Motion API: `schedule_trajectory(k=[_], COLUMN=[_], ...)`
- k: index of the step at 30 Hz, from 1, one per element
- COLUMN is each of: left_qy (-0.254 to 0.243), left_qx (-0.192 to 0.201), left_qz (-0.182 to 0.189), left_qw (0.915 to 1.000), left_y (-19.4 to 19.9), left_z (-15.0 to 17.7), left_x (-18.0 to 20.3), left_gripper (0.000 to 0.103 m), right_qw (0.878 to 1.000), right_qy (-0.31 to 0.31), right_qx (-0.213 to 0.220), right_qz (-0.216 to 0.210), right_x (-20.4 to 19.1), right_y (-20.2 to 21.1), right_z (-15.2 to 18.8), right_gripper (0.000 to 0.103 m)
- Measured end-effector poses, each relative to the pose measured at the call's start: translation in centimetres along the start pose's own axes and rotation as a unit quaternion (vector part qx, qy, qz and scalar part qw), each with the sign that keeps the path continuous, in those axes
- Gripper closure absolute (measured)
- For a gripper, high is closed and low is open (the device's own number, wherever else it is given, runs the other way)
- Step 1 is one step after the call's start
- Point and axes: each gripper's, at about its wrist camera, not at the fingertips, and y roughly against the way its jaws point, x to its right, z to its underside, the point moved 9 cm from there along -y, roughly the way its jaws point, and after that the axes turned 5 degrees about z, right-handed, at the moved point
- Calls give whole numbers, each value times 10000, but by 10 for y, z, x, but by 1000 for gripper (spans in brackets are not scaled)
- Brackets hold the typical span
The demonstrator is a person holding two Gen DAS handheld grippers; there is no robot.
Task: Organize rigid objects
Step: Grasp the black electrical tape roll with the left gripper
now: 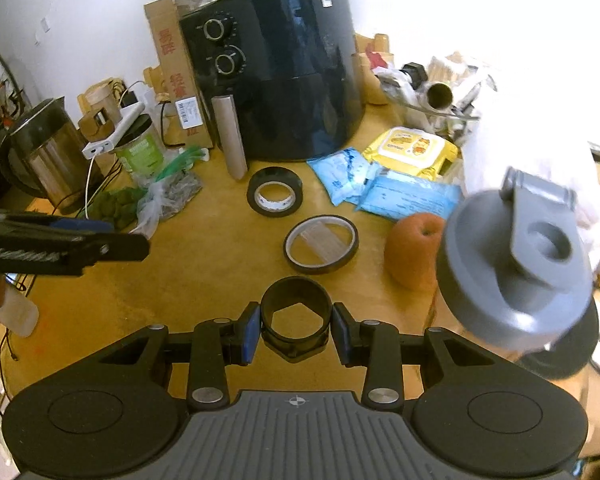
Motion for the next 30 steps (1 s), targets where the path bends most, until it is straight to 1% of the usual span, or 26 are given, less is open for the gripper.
schedule_trajectory(k=[9, 19, 30], left_qy=[-277, -539, -943], left_qx=[116, 143, -29], left_qz=[-222, -281, -389], left_qw=[9993, 9980, 9948], left_y=[-35, -84, -137], left_z=[-20, -42, -56], left_x=[-10, -14, -21], left_gripper=[43, 43, 43], right_qw=[9992, 9959, 9909], right_qy=[-384, -823, -1149], right_qx=[-37, -51, -82], right_qz=[112, 361, 695], right_x=[10, 27, 44], right_y=[13, 22, 34], right_z=[17, 29, 45], right_gripper=[63, 63, 63])
